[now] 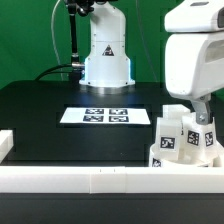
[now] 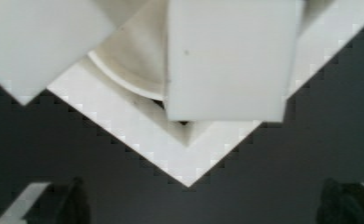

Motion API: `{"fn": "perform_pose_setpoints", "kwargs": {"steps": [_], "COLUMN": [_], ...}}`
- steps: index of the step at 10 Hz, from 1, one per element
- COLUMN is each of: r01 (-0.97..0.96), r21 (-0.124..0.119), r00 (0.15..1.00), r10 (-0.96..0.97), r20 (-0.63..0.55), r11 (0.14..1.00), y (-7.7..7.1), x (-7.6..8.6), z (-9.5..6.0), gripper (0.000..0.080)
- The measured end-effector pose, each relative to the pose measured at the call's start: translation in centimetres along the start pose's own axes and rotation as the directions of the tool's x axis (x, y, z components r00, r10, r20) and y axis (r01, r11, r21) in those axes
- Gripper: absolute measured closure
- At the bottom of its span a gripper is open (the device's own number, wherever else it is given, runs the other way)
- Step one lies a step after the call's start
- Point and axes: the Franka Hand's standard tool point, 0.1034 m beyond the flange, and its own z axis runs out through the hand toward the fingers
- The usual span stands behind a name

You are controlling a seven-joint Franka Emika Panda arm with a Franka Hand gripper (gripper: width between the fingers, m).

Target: Assemble stool

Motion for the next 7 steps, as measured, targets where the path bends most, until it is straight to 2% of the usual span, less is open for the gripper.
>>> {"fn": "perform_pose_setpoints", "kwargs": {"steps": [1, 3, 5, 7], "r01": [0.050, 0.040, -0.046, -0.104], "r21": [0.006, 0.004, -0.004, 0.000], "r00": [0.999, 0.999, 0.999, 0.995], "r10": [-0.050, -0.040, 0.046, 0.104], "r20": [0.001, 0.000, -0.010, -0.003], "r11": [0.999, 0.999, 0.999, 0.995], "y": [0.5, 0.6, 0.6, 0.0], "x": [-0.5, -0.5, -1.1, -1.5], "z": [0.1, 0.1, 0.9, 1.5], "gripper": [0.0151, 0.0151, 0.0151, 0.0151]}}
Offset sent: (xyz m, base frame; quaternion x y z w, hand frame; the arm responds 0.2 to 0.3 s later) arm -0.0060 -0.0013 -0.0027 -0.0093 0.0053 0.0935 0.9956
